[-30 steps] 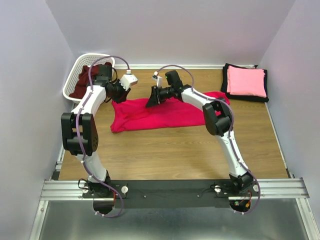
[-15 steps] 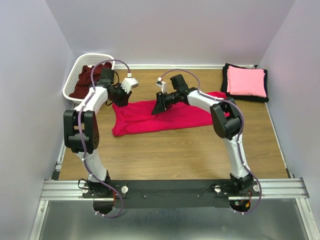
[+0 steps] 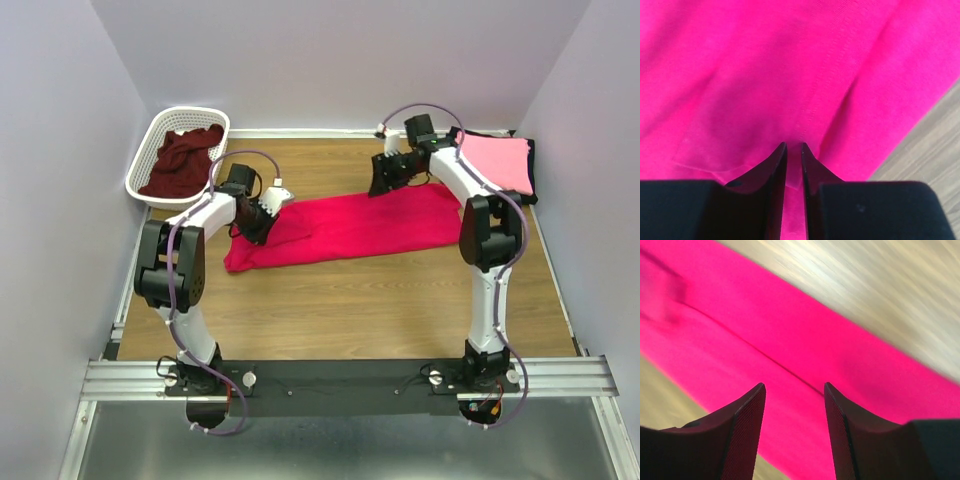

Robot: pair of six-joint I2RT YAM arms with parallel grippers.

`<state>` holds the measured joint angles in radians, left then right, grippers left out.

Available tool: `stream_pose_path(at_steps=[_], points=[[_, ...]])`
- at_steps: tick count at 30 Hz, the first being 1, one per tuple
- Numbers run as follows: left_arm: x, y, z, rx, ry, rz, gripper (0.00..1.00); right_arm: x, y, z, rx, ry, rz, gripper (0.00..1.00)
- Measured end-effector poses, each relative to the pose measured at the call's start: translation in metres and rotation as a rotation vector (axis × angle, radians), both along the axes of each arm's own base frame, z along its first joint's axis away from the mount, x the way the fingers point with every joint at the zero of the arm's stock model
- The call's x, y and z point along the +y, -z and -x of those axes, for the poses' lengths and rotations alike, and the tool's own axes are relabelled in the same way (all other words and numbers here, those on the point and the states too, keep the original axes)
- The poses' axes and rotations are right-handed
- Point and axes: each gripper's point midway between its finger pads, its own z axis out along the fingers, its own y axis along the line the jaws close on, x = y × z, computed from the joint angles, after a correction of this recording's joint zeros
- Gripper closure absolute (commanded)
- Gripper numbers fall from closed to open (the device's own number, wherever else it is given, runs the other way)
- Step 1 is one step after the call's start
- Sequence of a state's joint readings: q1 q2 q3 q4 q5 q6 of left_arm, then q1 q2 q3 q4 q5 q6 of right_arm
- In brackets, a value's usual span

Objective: Fold and stack the t-shirts
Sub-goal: Fold the tshirt

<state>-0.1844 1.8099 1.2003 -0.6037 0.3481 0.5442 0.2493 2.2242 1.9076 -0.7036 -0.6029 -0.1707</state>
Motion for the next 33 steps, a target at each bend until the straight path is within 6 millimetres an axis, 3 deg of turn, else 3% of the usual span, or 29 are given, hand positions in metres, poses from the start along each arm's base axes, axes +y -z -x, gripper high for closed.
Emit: stream_pose_path(at_steps=[4,8,15,17,18,21,23,24,25,27,29,33], points=[[0.002,0.001,-0.011,-0.008,-0.056,-0.011,0.75,-0.056,0.032,0.009,0.036,0.028,0.206,0.42],[0.01,0.009,-0.024,-0.001,-0.113,-0.058,0.76,-0.087,0.065,0.038,0.114,-0.01,0.377,0.45],[0.014,0.008,-0.07,-0.062,-0.152,-0.113,0.77,-0.104,0.071,0.056,0.102,-0.075,0.483,0.48],[0.014,0.006,-0.094,-0.089,-0.162,-0.127,0.77,-0.105,0.072,0.064,0.107,-0.089,0.486,0.5],[0.013,0.007,-0.105,-0.101,-0.164,-0.131,0.77,-0.104,0.074,0.07,0.111,-0.099,0.488,0.5],[0.006,0.001,-0.169,-0.176,-0.176,-0.131,0.77,-0.099,0.074,0.102,0.133,-0.146,0.499,0.5],[0.0,-0.009,-0.212,-0.249,-0.186,-0.116,0.74,-0.085,0.073,0.132,0.161,-0.2,0.488,0.48],[-0.002,-0.015,-0.225,-0.278,-0.188,-0.108,0.71,-0.066,0.072,0.162,0.194,-0.272,0.48,0.48],[-0.003,-0.024,-0.235,-0.303,-0.191,-0.102,0.65,-0.056,0.071,0.179,0.225,-0.31,0.463,0.48],[-0.004,-0.041,-0.243,-0.341,-0.194,-0.091,0.57,-0.021,0.065,0.219,0.284,-0.423,0.417,0.47],[-0.006,-0.069,-0.244,-0.391,-0.199,-0.062,0.55,-0.01,0.055,0.231,0.321,-0.449,0.387,0.46],[-0.01,-0.135,-0.22,-0.47,-0.203,0.025,0.58,-0.018,0.029,0.199,0.258,-0.362,0.35,0.47]])
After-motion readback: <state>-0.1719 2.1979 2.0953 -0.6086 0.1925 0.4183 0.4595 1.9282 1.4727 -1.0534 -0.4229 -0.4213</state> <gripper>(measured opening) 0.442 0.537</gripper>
